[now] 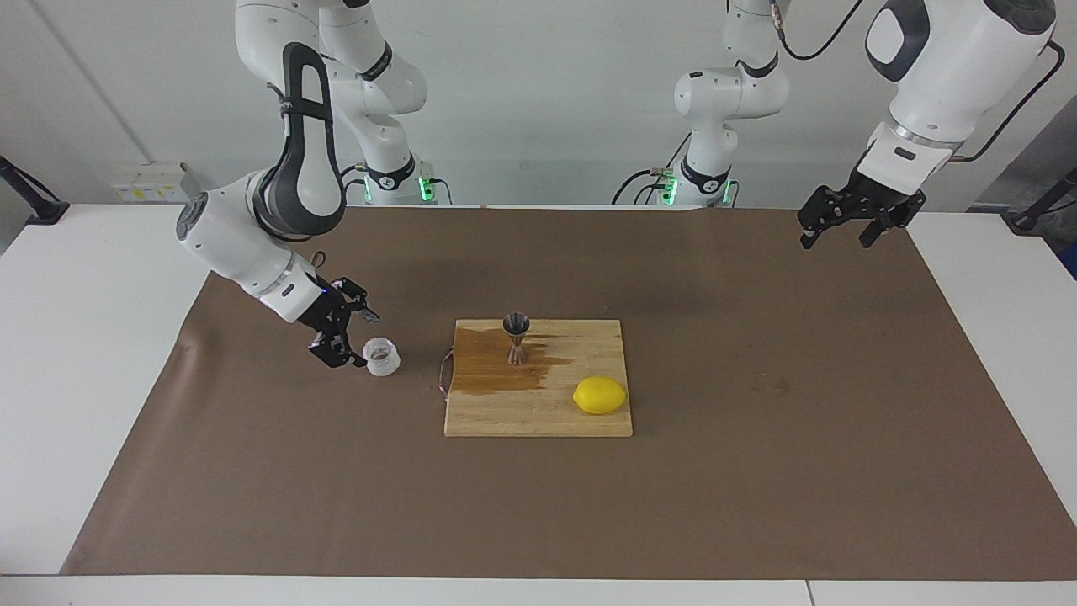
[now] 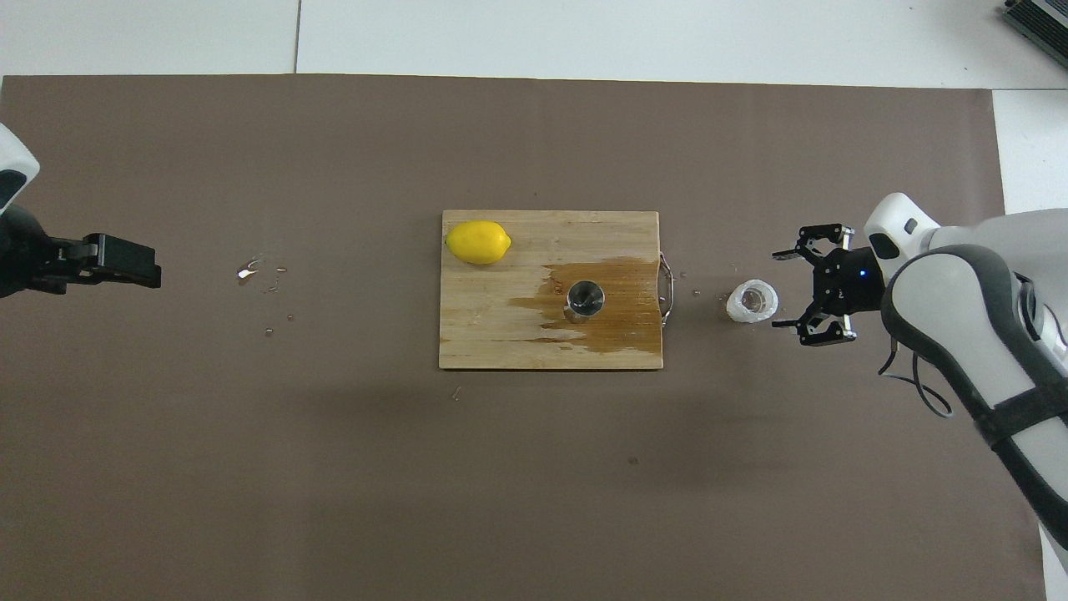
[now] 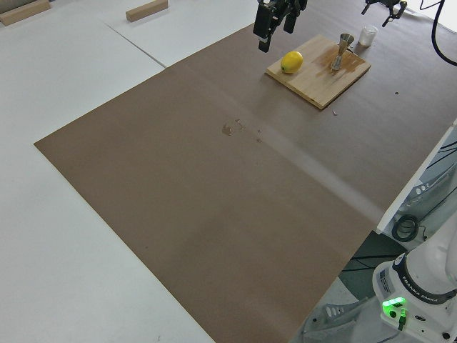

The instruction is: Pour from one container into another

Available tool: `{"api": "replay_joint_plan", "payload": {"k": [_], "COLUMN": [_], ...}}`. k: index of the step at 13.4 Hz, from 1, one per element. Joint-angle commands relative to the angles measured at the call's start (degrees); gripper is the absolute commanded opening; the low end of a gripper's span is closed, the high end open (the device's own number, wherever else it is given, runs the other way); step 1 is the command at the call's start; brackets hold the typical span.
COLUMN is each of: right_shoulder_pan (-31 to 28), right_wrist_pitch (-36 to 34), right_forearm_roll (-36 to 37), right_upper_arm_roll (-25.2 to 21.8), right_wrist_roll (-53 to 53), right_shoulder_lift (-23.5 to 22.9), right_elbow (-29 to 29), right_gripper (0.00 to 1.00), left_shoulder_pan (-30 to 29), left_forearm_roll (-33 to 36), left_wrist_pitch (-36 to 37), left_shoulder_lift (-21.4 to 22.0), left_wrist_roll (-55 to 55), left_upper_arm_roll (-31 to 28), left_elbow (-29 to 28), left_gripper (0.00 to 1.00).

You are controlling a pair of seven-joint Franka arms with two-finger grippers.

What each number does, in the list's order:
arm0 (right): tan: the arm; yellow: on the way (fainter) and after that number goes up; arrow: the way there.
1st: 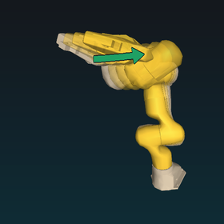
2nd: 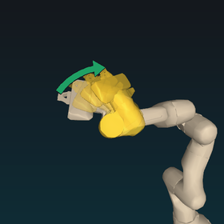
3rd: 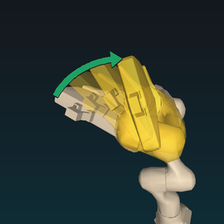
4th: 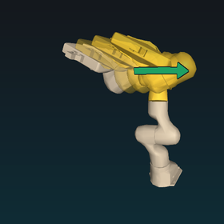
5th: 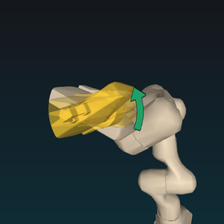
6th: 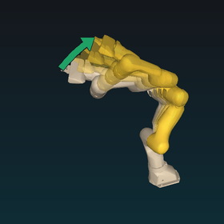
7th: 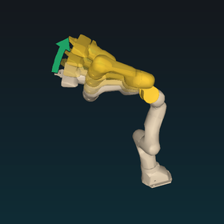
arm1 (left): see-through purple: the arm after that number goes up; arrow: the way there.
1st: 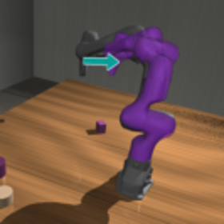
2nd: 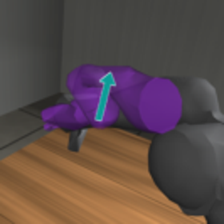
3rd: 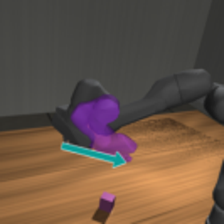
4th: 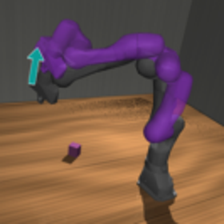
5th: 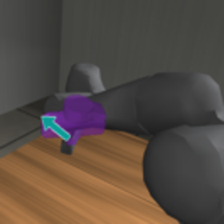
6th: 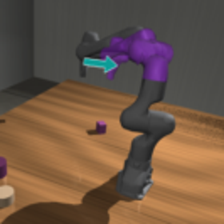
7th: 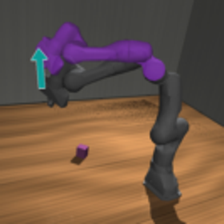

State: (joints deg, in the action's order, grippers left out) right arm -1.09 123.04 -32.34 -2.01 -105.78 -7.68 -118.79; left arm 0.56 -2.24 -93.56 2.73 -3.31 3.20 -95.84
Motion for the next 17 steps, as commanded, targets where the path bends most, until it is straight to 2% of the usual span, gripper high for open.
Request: {"api": "replay_joint_plan", "payload": {"k": [1, 4, 7, 10, 17], "right_shoulder_pan": [-0.2, -0.1, 3.2, 6.2, 6.4], "right_wrist_pitch": [-2.1, -4.0, -8.1, -14.0, -22.0], "right_forearm_roll": [6.2, 13.9, 24.0, 30.5, 31.0], "right_upper_arm_roll": [0.3, 0.8, 0.9, 0.9, 0.7], "right_wrist_roll": [11.0, 25.8, 46.1, 64.1, 105.8], "right_shoulder_lift": [3.3, 7.0, 10.2, 10.6, 10.5], "right_elbow": [-0.5, -0.1, 1.9, 5.8, 10.9], "right_gripper": [1.00, 1.00, 1.00, 1.00, 1.00], "left_shoulder_pan": [-0.4, -0.4, -0.4, -0.4, -0.4], "left_forearm_roll": [0.8, 0.8, 0.8, 0.8, 0.8], "left_wrist_pitch": [0.9, 0.8, 0.9, 0.8, 0.8], "left_shoulder_lift": [0.7, 0.7, 0.7, 0.7, 0.7], "left_wrist_roll": [-0.2, -0.2, -0.2, -0.2, -0.2], "left_upper_arm_roll": [0.3, 0.3, 0.3, 0.3, 0.3], "left_elbow": [-0.1, -0.1, -0.1, -0.1, -0.1], "left_gripper": [1.00, 1.00, 1.00, 1.00, 1.00]}}
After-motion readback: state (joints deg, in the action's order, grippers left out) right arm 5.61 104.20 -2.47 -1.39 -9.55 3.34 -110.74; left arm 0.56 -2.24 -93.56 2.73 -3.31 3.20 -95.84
